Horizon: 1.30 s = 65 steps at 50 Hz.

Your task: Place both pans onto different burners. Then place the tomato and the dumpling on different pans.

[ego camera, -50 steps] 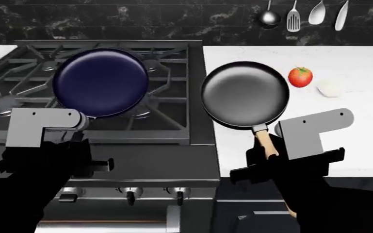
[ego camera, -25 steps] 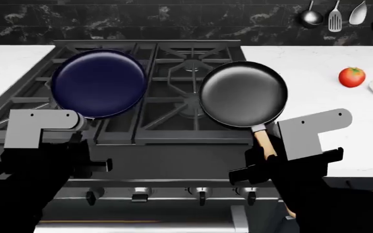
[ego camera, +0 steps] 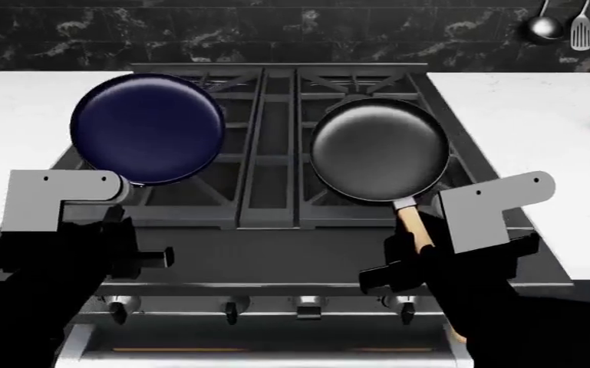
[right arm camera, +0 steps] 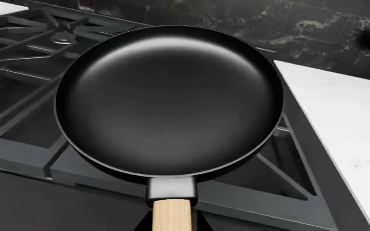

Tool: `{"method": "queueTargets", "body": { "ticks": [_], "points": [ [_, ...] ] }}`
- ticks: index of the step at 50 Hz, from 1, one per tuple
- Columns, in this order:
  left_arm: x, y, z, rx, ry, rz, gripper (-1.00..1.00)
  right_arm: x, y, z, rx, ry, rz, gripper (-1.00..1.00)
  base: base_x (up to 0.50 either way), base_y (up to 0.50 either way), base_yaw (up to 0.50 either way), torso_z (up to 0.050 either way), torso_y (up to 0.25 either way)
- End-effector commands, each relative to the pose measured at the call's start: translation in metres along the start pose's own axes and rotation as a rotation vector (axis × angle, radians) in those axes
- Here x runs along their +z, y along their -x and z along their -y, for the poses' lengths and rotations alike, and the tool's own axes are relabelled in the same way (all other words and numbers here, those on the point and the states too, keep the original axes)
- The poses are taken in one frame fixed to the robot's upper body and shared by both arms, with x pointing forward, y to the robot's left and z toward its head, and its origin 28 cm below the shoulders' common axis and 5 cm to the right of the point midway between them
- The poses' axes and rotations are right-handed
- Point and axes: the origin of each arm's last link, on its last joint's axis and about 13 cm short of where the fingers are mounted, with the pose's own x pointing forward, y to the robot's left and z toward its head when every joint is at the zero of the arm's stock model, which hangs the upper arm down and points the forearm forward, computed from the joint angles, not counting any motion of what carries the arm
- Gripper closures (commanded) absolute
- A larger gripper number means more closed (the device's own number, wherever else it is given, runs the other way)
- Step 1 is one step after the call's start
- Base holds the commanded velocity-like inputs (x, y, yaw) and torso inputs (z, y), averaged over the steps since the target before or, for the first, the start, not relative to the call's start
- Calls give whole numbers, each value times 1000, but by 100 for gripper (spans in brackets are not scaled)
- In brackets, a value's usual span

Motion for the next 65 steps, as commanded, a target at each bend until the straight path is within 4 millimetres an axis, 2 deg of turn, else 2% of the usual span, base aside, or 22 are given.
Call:
{"method": "queueTargets", "body": {
  "ticks": [1,16,30,48,57,63,64,65],
  "points": [
    [10,0,-1,6,14,52,100,15,-3,12,-103,-12,78,100,0,0,0,0,0],
    [9,-1,-2,10,16,52,100,27,-7,19,-136,-54,79,100,307,0,0,1,5],
    [7,-1,-2,8,23,48,100,18,-30,28,-165,-58,10,100,0,0,0,1,4],
    [3,-3,-5,17,36,42,100,4,-65,23,-124,-112,-22,100,0,0,0,1,4],
    [1,-4,-5,18,38,37,100,-9,-67,21,-121,-118,-58,100,0,0,0,1,5],
    [1,-5,-5,19,40,36,100,-9,-65,21,-122,-113,-59,100,0,0,0,2,4],
    [1,-5,-5,18,40,35,100,-7,-64,21,-121,-111,-55,-100,0,0,0,0,0],
    [1,-6,-5,18,40,35,100,-5,-63,22,-119,-109,-52,-100,0,0,0,10,11]
  ]
}}
